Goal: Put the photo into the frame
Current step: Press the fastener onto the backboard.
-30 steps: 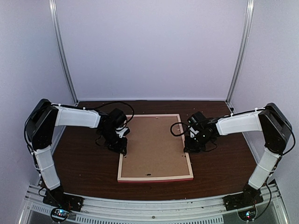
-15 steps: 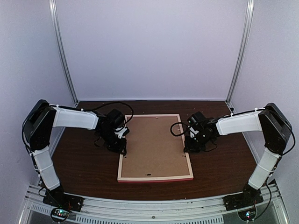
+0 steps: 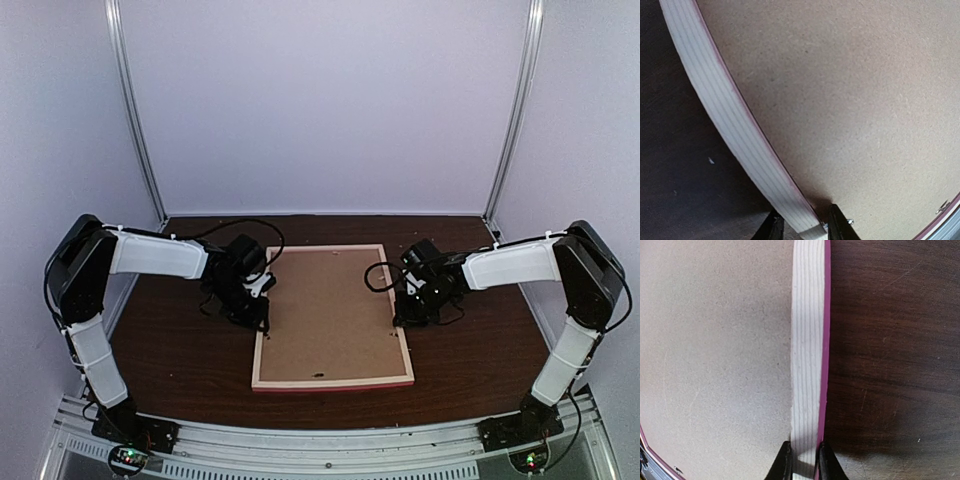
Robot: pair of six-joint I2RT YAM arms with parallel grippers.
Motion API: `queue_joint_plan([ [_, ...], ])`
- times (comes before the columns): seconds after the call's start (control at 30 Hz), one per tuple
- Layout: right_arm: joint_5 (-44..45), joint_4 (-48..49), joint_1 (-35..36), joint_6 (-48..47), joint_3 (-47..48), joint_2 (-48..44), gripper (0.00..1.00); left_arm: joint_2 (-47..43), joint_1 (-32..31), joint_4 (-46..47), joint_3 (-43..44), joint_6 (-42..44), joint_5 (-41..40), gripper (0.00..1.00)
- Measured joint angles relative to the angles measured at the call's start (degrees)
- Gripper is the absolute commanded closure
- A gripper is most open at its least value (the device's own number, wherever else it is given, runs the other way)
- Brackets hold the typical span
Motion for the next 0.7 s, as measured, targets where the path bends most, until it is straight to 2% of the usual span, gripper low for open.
queue_joint_plan([
  [0.1, 0.0, 0.0, 0.2, -0.2, 0.0, 0.0, 0.95, 0.0, 0.0, -0.4, 0.0, 0.7, 0.5, 0.66],
  [0.33, 0.0, 0.2, 0.3, -0.7, 0.0, 0.0, 0.95, 0.0, -0.1, -1.5, 0.0, 1.5, 1.5, 0.55],
  [0.7, 0.0, 0.4, 0.6, -0.9, 0.0, 0.0, 0.95, -0.2, -0.9, -5.8, 0.0, 1.5, 3.6, 0.57],
])
